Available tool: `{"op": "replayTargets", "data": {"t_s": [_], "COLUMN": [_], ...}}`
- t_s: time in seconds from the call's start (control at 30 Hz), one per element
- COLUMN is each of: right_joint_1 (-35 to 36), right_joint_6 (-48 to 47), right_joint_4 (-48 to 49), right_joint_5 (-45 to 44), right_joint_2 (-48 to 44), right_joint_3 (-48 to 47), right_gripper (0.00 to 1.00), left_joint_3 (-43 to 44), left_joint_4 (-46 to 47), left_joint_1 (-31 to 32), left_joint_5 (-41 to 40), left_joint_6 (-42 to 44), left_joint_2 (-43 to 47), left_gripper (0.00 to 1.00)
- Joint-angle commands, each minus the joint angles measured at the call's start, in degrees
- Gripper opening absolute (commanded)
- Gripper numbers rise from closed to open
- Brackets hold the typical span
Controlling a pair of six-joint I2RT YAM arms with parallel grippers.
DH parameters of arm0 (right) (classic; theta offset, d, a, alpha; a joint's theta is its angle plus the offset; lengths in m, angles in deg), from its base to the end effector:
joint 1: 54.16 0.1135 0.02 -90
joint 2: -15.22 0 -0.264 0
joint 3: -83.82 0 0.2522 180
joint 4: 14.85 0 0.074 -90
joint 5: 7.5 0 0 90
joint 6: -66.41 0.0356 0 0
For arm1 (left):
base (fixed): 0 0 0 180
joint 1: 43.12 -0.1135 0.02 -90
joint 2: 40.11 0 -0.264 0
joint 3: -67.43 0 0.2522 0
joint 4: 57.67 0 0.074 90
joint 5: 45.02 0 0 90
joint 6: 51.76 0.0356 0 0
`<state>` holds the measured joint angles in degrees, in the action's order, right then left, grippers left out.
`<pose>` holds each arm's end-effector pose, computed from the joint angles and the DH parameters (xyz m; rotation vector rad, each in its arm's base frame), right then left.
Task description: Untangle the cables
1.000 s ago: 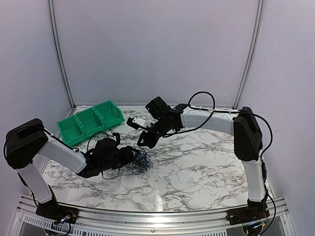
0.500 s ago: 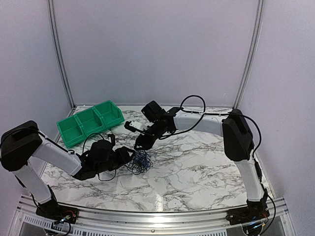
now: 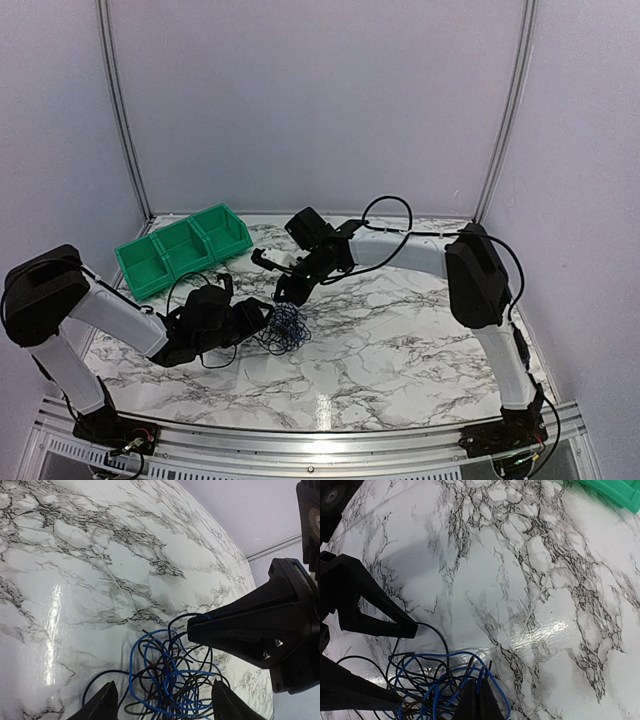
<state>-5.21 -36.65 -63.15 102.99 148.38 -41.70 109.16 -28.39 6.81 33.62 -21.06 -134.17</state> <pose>0.3260 0.3933 0.1836 -1.4626 2.1542 0.6924 0.1940 -0.2197 0.1346 -0.3113 2.0960 -1.0181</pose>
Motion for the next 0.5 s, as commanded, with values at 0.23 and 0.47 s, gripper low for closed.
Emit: {"op": "replayTargets", "data": {"t_s": [0.23, 0.47], "right_joint_1": [-0.1, 0.0], "right_joint_6": [2.1, 2.7], "right_joint_4": [2.4, 2.7], "right_joint_5": [1.3, 3.0], "right_joint_2": [-7.4, -8.6], "right_joint_3": [3.1, 4.0], "right_gripper": [0.00, 0.00], "left_joint_3": [7.9, 10.9], "left_joint_4": [1.0, 1.5], "left_joint_1": [0.1, 0.2], "left_joint_5": [-6.6, -6.3], "left_joint_6": [-1.5, -1.2], "left_joint_2": [-8.6, -12.5], "left_gripper": [0.63, 0.63]}}
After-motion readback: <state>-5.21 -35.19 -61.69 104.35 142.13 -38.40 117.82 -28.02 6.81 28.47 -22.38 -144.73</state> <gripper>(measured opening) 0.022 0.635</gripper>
